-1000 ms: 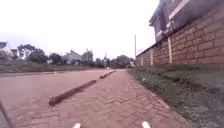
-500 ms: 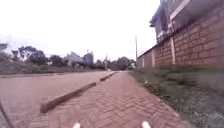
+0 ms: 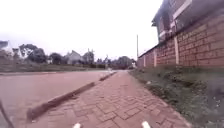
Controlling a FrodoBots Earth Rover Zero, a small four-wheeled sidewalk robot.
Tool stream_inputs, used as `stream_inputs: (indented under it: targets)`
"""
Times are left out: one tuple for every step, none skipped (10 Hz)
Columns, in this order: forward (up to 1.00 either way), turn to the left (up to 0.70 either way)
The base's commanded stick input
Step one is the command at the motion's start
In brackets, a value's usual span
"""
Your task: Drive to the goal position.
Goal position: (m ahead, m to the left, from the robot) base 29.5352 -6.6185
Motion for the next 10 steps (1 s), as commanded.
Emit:
stream_inputs:
  targets:
    - [0.5, 0.0]
    - [0.5, 0.0]
    - [0.5, 0.0]
    - [0.5, 0.0]
    - [0.5, 0.0]
    - [0.5, 0.0]
    - [0.5, 0.0]
    - [0.5, 0.04]
    - [0.5, 0.07]
    - [0.5, 0.25]
